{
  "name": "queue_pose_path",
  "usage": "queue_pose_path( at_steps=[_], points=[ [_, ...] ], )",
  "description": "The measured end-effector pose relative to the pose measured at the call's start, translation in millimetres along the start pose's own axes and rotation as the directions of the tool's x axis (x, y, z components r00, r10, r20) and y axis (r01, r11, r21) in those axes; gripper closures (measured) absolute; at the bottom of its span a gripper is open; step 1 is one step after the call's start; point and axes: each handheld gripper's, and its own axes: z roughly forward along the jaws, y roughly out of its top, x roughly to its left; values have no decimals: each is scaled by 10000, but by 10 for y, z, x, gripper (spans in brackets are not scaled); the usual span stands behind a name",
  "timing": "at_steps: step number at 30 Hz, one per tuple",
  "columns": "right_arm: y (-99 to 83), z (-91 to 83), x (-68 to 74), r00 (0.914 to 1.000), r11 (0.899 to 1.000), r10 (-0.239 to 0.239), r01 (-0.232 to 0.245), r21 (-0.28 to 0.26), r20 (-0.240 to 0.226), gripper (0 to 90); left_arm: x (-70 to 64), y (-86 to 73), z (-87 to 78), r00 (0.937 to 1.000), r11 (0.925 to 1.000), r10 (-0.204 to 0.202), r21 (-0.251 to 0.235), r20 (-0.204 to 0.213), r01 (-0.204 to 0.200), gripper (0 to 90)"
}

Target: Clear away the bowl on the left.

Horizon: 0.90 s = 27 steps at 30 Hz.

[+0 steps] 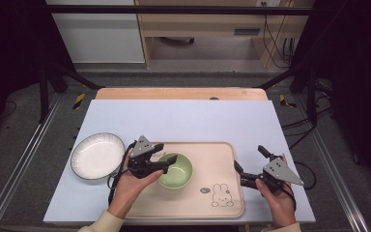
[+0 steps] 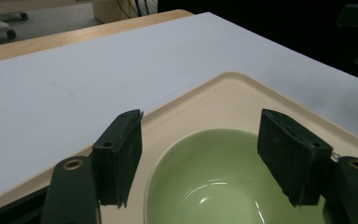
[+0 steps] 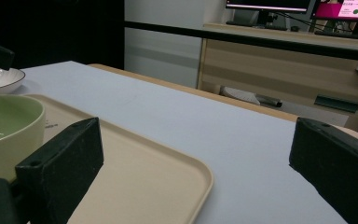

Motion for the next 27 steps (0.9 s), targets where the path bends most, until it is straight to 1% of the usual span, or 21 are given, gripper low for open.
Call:
queue_pose_path(
  at_steps=[1,3,7,12,13,14,15,17,20,23,27],
  points=[
    [0,0,0,10000,10000,0,0,-1,-4,30,0,2,-4,10000,10000,27,-47,48,-27,266],
    [0,0,0,10000,10000,1,-1,-1,-1,30,0,7,-21,9999,9996,122,-239,64,-121,255],
    [0,0,4,10000,10000,-13,13,-2,-24,30,3,17,-54,9994,9982,265,-552,240,-252,208],
    [1,2,9,10000,10000,-8,8,9,-42,29,0,44,-99,9983,9943,337,-1023,485,-286,147],
    [-2,3,6,10000,10000,-23,23,24,-37,29,-5,56,-116,9979,9926,380,-1173,528,-316,128],
    [-2,3,6,10000,10000,-23,23,24,-37,29,-5,56,-116,9979,9926,380,-1173,528,-316,123],
    [-2,2,5,10000,10000,-15,15,13,-38,29,-11,65,-131,9976,9909,411,-1306,562,-335,123],
    [-1,0,5,10000,10000,-10,10,11,-43,29,-22,77,-156,9973,9894,443,-1407,587,-356,90],
    [-1,1,8,10000,10000,-8,8,36,-45,29,-24,84,-179,9969,9880,486,-1497,612,-390,68],
    [-2,3,12,10000,10000,-29,29,50,-69,29,-19,92,-196,9970,9860,447,-1631,635,-338,58],
    [-5,10,13,10000,10000,-39,39,50,-52,29,-24,114,-234,9968,9843,511,-1718,622,-398,54]
  ],
)
